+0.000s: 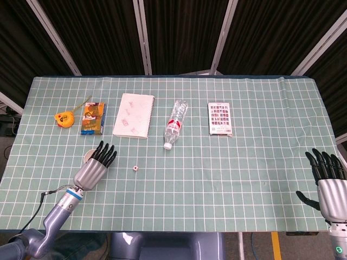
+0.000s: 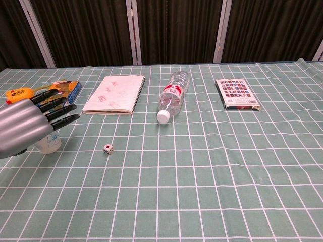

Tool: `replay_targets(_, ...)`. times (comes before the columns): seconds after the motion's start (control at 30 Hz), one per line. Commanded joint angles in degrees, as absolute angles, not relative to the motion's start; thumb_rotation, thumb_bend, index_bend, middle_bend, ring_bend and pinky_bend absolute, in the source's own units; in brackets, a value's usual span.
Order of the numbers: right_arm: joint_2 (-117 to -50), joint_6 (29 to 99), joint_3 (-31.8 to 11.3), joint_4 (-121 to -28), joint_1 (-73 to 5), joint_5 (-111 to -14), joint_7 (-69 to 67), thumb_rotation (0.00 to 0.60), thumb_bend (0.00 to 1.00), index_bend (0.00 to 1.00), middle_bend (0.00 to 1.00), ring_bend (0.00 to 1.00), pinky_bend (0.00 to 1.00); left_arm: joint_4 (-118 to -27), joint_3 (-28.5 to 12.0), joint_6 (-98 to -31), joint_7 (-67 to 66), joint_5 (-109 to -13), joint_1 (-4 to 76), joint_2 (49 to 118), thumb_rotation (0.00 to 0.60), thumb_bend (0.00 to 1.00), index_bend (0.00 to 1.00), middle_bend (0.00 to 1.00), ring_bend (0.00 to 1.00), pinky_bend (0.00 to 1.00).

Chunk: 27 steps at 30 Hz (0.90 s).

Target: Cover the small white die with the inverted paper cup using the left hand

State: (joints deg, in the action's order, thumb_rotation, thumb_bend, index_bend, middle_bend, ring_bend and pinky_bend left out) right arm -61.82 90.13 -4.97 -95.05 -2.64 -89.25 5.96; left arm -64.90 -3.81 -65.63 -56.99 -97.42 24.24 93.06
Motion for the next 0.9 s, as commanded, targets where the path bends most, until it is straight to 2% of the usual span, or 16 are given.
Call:
replay_targets(0.03,-61.8,90.0,-5.1,-94.9,-2.7,-88.9,5.8,0.6,0.0,0.0,0.0,0.0,0.0,-60.9,-3.1,-66.5,-58.1,-98.4,25.6,95.2,0.6,0.0,0.04,0.0,0.0,0.0)
replay_targets(0.1,-61.8,89.8,-5.2,-94.8,-2.8,-88.8,5.7,0.6,0.0,0.0,0.0,0.0,0.0,-59.8,-3.1,-67.1,-57.9,-98.5,25.9,95.9,0.6,0.0,0.1,0.05,0.02,0.04)
replay_targets(0.17,-61.8,89.8,-5.2,-94.8,-2.8,-88.7,5.6,0.6,0.0,0.0,0.0,0.0,0.0,-58.7,-2.9,-68.0,-57.2,-99.0,26.2,96.4,0.6,0.0,0.17,0.17,0.1,0.13)
replay_targets(0.23,-61.8,89.7,-5.2,-94.8,-2.9,-88.6,5.5,0.6,0.0,0.0,0.0,0.0,0.0,-58.0,-2.7,-68.9,-56.3,-99.0,26.3,96.7,0.6,0.0,0.29,0.32,0.22,0.24)
replay_targets(0.33,-61.8,89.7,-5.2,-94.8,-2.9,-88.6,5.6,0.6,0.0,0.0,0.0,0.0,0.0,-58.1,-2.6,-69.7,-55.0,-98.6,26.3,96.6,0.6,0.0,0.41,0.41,0.3,0.31)
replay_targets(0.5,-61.8,89.8,-5.1,-94.9,-2.8,-88.7,5.6,0.6,0.0,0.0,0.0,0.0,0.0,-61.1,-3.5,-71.6,-50.7,-97.1,25.8,95.1,0.6,0.0,0.42,0.42,0.32,0.33)
replay_targets(0.6,-61.8,89.9,-5.1,-95.0,-2.8,-88.7,5.5,0.6,0.0,0.0,0.0,0.0,0.0,-69.7,-6.7,-73.4,-36.3,-91.9,24.4,91.6,0.6,0.0,0.42,0.41,0.32,0.33)
replay_targets(0.73,-61.8,89.8,-4.9,-95.1,-2.8,-88.9,5.6,0.6,0.0,0.0,0.0,0.0,0.0,-82.3,-10.2,-67.6,-15.4,-82.0,23.5,84.3,0.6,0.0,0.42,0.4,0.32,0.33)
replay_targets(0.9,-61.8,89.7,-4.8,-95.2,-2.9,-89.0,5.8,0.6,0.0,0.0,0.0,0.0,0.0,-85.7,-10.4,-57.0,6.3,-77.2,24.7,78.2,0.6,0.0,0.42,0.39,0.31,0.33)
